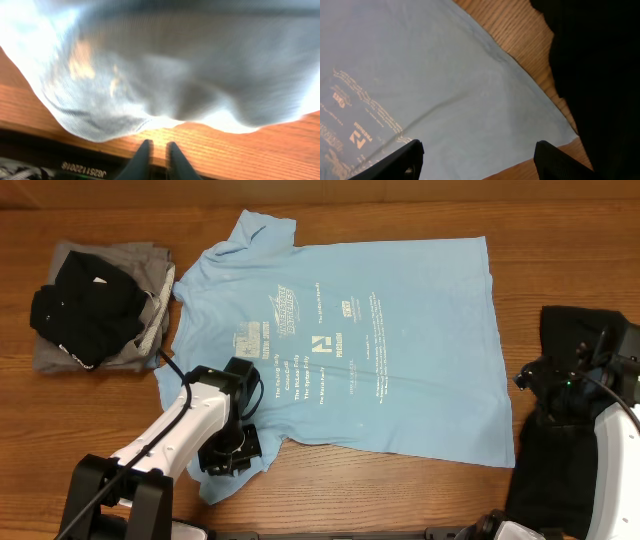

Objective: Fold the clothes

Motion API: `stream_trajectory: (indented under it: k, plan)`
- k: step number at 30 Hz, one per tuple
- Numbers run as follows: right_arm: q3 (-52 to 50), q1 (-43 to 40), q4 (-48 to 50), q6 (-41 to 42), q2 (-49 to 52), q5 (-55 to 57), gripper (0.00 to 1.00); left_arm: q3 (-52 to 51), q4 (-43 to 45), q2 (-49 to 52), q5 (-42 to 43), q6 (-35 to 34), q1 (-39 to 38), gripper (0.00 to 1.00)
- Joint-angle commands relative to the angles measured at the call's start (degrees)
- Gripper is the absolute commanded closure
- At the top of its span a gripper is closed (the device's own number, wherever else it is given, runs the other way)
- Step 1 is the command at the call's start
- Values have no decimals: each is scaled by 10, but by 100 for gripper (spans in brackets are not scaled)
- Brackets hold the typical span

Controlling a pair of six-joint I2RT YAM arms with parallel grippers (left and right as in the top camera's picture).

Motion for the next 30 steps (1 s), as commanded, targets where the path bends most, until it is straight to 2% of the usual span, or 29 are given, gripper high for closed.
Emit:
stream_trajectory:
  k: [1,3,7,10,13,16,19,20,22,30]
  plan:
    - [-6,-17,0,5,3,10,25,-8,17,-9,-9,3,4,52]
    - [-6,-21,0,5,3,10,25,-24,37,-9,2,2,4,44]
    - [-6,-23,0,5,3,9,25,-66,69,-5,14,-25,5,39]
    - [-6,-23,0,5,3,10,25,-75,75,-5,26,-22,21,42]
    - [-6,-23,2,5,3,9,25,-79,75,-5,32,-19,34,49]
    - [-6,-23,2,3,3,5,25,-98,83,-4,45,-12,37,70]
    - [-6,-23,2,3,3,5,25,-100,85,-3,49,-12,38,82]
    - [-6,-23,2,3,3,5,25,-100,85,-3,49,-12,38,91]
    - [-6,-23,2,3,3,6,25,-100,85,-3,48,-11,38,96]
    - [-6,-23,2,3,3,6,24,-80,69,-4,48,15,38,96]
